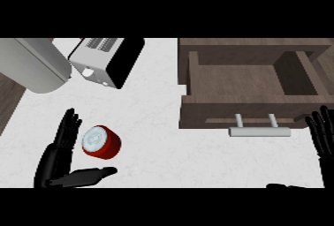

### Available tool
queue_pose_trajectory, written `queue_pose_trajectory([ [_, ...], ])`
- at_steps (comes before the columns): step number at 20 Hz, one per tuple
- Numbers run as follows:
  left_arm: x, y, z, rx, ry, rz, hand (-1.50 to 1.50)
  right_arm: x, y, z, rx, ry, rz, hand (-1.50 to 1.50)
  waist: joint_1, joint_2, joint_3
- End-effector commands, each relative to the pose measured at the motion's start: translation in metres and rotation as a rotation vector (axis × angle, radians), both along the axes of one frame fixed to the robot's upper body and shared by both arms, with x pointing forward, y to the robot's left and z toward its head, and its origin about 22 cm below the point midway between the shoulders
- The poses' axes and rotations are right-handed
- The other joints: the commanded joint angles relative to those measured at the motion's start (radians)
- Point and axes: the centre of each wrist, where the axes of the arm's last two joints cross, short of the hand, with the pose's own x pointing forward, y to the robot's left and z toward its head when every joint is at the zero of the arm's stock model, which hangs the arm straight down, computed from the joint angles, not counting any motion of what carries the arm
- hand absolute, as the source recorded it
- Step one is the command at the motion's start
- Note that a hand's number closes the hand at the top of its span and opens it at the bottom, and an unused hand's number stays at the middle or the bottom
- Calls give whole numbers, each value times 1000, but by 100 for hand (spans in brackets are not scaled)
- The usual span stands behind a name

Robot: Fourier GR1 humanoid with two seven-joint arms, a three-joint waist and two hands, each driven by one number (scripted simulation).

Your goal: Pick up the can, place it into the drawer and close the drawer

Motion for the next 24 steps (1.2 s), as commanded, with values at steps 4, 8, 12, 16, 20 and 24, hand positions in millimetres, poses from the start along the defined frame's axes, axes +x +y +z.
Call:
queue_pose_trajectory([
  [4,1,16,-34,10,15,9,-150,-9,6,-2,0,-3,22,-150,-2,0,0],
  [8,7,18,-43,11,22,2,-150,-13,-21,-5,-9,-9,-7,-150,-3,0,0],
  [12,-8,23,-60,18,44,14,-150,1,-6,5,4,-1,-2,-150,-1,0,0],
  [16,6,27,-61,-7,51,4,-150,-7,1,-13,-6,-12,-1,-150,-1,0,0],
  [20,-1,38,-88,2,54,32,-150,-2,-2,14,-6,-4,-1,-150,-2,0,0],
  [24,-7,32,-96,-32,90,48,-150,-20,-4,23,6,-33,0,-150,-3,0,0],
])
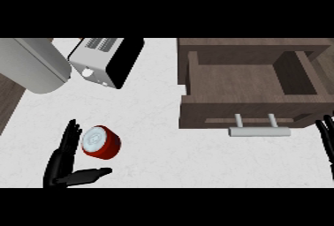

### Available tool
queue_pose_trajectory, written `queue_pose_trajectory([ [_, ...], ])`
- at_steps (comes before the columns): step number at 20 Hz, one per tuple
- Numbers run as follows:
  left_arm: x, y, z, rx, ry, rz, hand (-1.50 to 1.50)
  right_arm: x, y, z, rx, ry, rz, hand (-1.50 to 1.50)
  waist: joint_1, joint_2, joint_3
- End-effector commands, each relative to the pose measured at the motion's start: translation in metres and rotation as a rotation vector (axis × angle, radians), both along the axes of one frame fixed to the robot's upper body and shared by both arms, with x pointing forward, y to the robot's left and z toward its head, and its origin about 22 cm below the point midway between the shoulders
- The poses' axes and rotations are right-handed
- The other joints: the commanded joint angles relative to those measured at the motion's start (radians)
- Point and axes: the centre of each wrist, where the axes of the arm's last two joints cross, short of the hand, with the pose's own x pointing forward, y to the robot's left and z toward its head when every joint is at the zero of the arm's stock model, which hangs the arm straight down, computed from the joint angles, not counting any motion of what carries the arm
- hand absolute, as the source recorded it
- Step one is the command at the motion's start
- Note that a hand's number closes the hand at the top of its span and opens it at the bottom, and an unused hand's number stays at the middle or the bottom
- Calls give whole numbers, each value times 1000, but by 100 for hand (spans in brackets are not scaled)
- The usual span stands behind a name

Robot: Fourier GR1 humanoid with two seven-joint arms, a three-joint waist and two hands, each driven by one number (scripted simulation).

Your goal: Pick up the can, place it into the drawer and close the drawer

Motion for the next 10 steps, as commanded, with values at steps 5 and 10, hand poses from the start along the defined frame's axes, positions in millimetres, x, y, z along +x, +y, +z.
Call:
queue_pose_trajectory([
  [5,3,22,-14,-20,4,-6,-150,-7,-7,-1,6,-4,3,-150,-1,0,0],
  [10,18,9,-18,-5,19,-3,-150,-5,14,23,13,-6,-9,-150,-1,0,0],
])
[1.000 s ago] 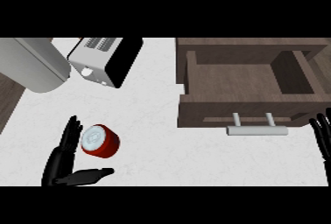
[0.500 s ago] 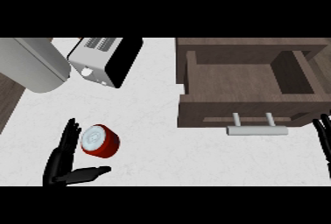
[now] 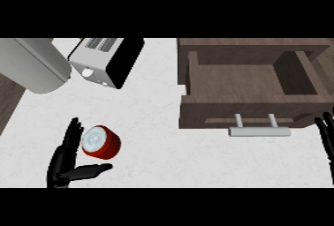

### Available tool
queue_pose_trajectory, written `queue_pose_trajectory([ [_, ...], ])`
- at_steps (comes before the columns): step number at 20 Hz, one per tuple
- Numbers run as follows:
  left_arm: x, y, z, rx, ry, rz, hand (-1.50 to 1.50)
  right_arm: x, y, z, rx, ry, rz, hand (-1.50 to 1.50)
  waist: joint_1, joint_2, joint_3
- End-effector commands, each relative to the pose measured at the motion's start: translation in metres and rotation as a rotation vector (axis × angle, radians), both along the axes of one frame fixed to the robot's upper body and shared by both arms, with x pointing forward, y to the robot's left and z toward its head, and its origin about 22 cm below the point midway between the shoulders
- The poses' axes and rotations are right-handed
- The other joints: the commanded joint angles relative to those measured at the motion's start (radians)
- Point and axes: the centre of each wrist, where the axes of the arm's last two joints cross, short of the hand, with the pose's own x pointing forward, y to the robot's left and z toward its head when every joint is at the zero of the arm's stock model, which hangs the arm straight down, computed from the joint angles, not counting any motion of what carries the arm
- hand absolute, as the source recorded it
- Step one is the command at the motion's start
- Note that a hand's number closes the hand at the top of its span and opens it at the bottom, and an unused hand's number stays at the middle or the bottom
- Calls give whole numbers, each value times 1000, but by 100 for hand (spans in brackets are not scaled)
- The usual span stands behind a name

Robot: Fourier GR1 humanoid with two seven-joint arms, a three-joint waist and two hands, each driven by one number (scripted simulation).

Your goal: Pick up the can, place it into the drawer and close the drawer

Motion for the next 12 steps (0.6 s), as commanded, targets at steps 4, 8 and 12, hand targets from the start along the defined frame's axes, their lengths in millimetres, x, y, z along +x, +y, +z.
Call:
queue_pose_trajectory([
  [4,7,-24,-16,-13,7,-8,-150,-3,-1,7,-7,3,-14,-150,0,0,0],
  [8,20,-18,-11,-16,1,-12,-150,-3,-18,-11,13,3,-4,-150,-1,0,0],
  [12,42,-13,-2,-21,-8,-11,-150,-8,-3,12,-8,-6,-6,-150,-3,0,0],
])
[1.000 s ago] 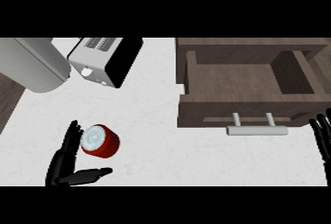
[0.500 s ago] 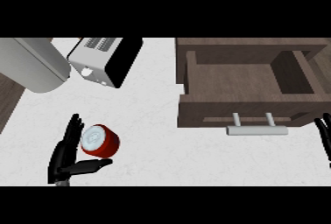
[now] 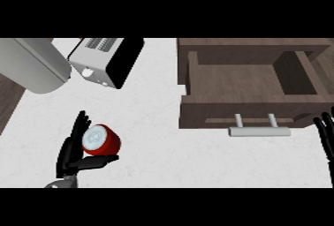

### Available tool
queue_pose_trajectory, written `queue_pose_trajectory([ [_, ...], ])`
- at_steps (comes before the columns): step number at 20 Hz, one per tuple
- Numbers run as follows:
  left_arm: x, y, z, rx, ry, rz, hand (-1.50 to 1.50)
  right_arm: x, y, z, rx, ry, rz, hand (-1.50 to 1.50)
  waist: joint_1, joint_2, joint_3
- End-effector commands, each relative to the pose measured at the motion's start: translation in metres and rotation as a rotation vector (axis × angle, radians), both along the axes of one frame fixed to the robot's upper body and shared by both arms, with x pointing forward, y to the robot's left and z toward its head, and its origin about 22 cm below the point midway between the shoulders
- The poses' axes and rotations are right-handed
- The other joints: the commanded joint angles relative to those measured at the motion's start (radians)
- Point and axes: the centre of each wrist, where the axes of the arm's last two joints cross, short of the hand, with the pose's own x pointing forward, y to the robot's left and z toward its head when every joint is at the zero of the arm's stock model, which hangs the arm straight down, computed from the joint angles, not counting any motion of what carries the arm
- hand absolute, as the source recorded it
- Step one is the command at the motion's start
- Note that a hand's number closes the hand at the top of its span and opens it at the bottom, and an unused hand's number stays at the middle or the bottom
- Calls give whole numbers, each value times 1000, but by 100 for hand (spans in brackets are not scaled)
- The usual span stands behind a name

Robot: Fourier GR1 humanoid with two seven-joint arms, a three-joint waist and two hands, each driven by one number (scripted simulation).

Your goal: Pick up the can, place it into the drawer and close the drawer

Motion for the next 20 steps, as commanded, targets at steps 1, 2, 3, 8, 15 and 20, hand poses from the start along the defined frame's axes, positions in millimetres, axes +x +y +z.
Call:
queue_pose_trajectory([
  [1,18,-5,-7,-4,5,13,-150,-17,1,11,28,-13,17,-150,-5,0,0],
  [2,0,-21,-18,-12,4,-5,-150,-14,-18,7,-4,-23,13,-150,-3,0,0],
  [3,-2,-4,-6,-11,11,-36,-150,-1,-12,-6,0,-21,-9,-150,1,0,0],
  [8,18,-19,-2,5,-11,-51,-150,-10,-6,22,17,13,14,-150,-1,0,0],
  [15,19,-38,8,-27,-40,-82,150,-8,-16,25,10,-6,12,-150,1,-1,0],
  [20,27,-44,7,-82,-43,-97,150,-21,8,16,24,-12,-7,-150,-1,-1,0],
])
